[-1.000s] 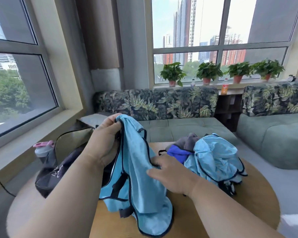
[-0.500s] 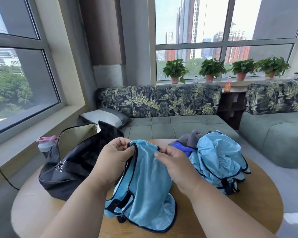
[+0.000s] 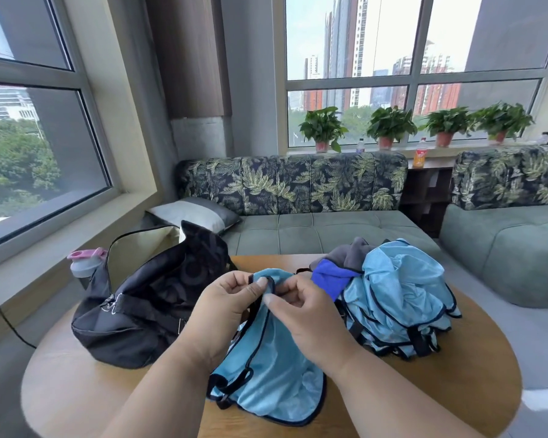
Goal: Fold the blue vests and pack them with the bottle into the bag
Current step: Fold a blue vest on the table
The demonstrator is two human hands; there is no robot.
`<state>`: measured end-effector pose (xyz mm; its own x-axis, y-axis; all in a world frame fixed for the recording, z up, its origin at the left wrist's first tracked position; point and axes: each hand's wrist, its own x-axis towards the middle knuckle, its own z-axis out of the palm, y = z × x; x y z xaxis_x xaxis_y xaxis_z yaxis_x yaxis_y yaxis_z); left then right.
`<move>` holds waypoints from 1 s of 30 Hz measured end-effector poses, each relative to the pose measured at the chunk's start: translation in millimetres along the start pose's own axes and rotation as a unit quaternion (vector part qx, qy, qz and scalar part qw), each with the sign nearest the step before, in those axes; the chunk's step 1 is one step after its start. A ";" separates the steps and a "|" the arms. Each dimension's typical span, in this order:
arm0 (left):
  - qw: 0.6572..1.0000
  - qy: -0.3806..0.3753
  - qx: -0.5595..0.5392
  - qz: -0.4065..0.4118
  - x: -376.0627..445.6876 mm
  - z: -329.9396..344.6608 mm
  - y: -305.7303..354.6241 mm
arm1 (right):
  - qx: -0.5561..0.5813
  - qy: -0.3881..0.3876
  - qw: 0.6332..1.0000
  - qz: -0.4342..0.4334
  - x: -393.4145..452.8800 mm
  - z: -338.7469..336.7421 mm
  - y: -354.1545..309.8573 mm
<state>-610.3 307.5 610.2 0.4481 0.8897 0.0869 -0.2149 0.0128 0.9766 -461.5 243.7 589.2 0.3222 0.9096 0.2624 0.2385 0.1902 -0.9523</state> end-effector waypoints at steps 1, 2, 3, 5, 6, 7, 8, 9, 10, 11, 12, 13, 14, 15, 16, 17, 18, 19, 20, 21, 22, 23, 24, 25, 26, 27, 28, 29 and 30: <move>1.000 -0.010 -0.005 -0.007 0.7 0.0 -1.1 | 0.017 0.007 1.000 0.004 0.9 0.9 0.6; 1.000 -0.020 -0.005 -0.010 0.5 -0.7 -1.1 | 0.024 0.007 1.000 0.009 2.3 -0.3 0.9; 1.000 -0.027 -0.007 -0.012 0.0 -1.7 -0.3 | 0.032 -0.002 0.999 0.015 3.8 -2.7 2.1; 0.999 -0.036 -0.015 -0.021 -0.5 -3.9 1.7 | 0.051 -0.023 0.998 0.032 7.1 -8.5 3.8; 0.999 -0.032 -0.016 -0.025 -0.4 -4.9 3.1 | 0.058 -0.026 0.997 0.039 8.8 -11.2 4.2; 0.999 -0.019 -0.014 -0.024 0.5 -7.2 4.3 | 0.060 -0.019 0.997 0.041 10.7 -13.7 4.5; 1.000 -0.002 -0.005 -0.019 1.1 -9.4 6.4 | 0.057 -0.003 0.998 0.039 12.2 -16.4 2.3; 1.000 0.015 0.006 -0.012 1.5 -10.5 9.5 | 0.060 0.017 0.997 0.034 14.4 -19.4 1.0; 0.999 0.033 0.010 -0.002 2.5 -12.5 13.3 | 0.065 0.038 0.997 0.027 16.4 -23.8 -2.6; 0.999 0.048 0.009 0.013 4.1 -16.0 18.2 | 0.067 0.056 0.996 0.020 19.1 -29.2 -6.3; 0.998 0.061 0.012 0.032 7.0 -20.5 23.9 | 0.056 0.072 0.996 0.014 22.4 -36.2 -11.7; 0.996 0.074 0.021 0.052 9.8 -25.0 32.3 | 0.047 0.083 0.995 0.007 26.0 -43.4 -19.2; 0.993 0.086 0.033 0.068 12.7 -29.8 40.4 | 0.042 0.092 0.995 0.004 30.1 -51.2 -26.6; 0.991 0.097 0.040 0.082 16.5 -35.4 50.1 | 0.049 0.104 0.993 -0.002 36.6 -60.0 -33.9; 0.988 0.108 0.049 0.098 20.8 -41.5 60.8 | 0.063 0.117 0.991 -0.004 42.8 -69.2 -43.2; 0.984 0.120 0.060 0.113 24.6 -45.5 73.2 | 0.078 0.132 0.988 -0.002 51.9 -79.2 -52.0; 0.981 0.128 0.072 0.125 28.8 -50.9 86.1 | 0.083 0.146 0.986 0.000 60.2 -88.7 -63.3; 0.979 0.133 0.075 0.133 31.7 -53.5 100.2 | 0.082 0.159 0.984 -0.002 69.2 -98.7 -74.0; 0.978 0.138 0.069 0.139 35.0 -57.1 113.5 | 0.084 0.172 0.981 -0.005 76.6 -107.3 -85.5; 0.977 0.141 0.063 0.147 37.8 -57.8 127.5 | 0.090 0.183 0.979 -0.007 85.0 -115.0 -95.6; 0.976 0.142 0.059 0.156 40.9 -56.8 140.7 | 0.096 0.196 0.976 -0.006 92.7 -122.3 -104.2; 0.973 0.148 0.056 0.167 44.3 -56.0 153.6 | 0.102 0.204 0.974 0.000 99.0 -129.6 -114.0; 0.969 0.158 0.054 0.180 46.9 -54.5 164.9 | 0.116 0.204 0.972 0.015 103.7 -135.6 -121.7; 0.966 0.165 0.053 0.190 49.4 -53.5 176.0 | 0.141 0.202 0.969 0.034 108.8 -141.9 -129.5; 0.964 0.167 0.056 0.200 52.9 -54.8 184.7 | 0.172 0.198 0.963 0.054 113.1 -147.8 -135.2; 0.963 0.168 0.061 0.203 54.9 -53.9 192.9 | 0.209 0.195 0.956 0.068 117.0 -153.5 -138.4; 0.961 0.171 0.067 0.205 57.1 -54.1 198.7 | 0.239 0.186 0.950 0.074 117.0 -157.8 -141.7; 0.960 0.176 0.068 0.206 58.0 -53.4 203.1 | 0.257 0.167 0.948 0.086 116.3 -160.6 -143.0; 0.959 0.185 0.068 0.204 58.1 -53.1 205.6 | 0.270 0.141 0.947 0.101 110.3 -160.0 -147.1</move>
<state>-674.6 386.0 805.5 0.0059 0.9093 0.4160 -0.1806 -0.4082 0.8948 -314.5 256.9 783.2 0.5610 0.8274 0.0260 -0.3327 0.2541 -0.9082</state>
